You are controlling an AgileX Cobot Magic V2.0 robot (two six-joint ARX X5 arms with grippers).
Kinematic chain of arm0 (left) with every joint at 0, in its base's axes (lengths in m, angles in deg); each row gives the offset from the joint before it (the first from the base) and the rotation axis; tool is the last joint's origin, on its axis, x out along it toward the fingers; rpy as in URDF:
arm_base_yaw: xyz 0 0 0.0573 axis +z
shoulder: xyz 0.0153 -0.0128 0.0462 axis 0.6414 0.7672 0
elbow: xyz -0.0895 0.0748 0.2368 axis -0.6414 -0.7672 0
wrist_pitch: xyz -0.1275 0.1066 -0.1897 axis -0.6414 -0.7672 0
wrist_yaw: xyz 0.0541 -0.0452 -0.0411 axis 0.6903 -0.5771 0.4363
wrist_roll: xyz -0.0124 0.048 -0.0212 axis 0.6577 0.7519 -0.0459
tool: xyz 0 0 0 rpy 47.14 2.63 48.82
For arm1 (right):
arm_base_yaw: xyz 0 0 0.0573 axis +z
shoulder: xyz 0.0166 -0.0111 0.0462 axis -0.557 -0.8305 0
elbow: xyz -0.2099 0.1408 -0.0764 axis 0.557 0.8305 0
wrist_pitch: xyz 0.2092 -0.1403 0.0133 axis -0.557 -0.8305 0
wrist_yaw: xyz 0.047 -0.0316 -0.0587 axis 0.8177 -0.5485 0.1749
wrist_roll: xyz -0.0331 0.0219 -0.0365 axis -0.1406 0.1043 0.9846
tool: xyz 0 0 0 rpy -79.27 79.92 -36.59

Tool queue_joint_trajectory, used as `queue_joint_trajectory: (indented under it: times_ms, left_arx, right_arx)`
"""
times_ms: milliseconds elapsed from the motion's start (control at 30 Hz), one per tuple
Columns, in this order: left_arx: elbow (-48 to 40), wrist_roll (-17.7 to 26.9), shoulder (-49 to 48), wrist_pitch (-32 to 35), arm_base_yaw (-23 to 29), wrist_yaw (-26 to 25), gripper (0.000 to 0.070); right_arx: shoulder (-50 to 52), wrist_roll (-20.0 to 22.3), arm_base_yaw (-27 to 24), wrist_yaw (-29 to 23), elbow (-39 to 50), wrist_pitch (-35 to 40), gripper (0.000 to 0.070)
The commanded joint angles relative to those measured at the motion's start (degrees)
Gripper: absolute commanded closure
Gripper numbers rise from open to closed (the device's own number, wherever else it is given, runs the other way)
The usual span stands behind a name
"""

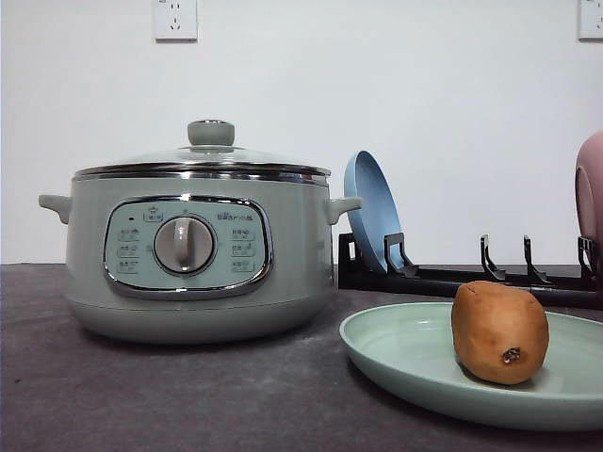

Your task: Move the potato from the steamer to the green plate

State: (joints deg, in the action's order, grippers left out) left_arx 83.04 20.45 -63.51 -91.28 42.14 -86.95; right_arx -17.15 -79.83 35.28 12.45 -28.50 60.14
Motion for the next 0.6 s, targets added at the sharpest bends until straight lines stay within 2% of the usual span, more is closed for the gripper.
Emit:
queue_joint_trajectory:
  times_ms: [0, 567]
  left_arx:
    - [-1.16, -0.31, -0.09, -0.28, 0.09, 0.11, 0.0699]
    - [-1.16, -0.31, -0.09, -0.28, 0.09, 0.11, 0.0699]
  right_arx:
    - [0.15, -0.61, -0.07, 0.0, 0.31, 0.02, 0.07]
    - [0.15, -0.61, -0.07, 0.0, 0.31, 0.02, 0.07]
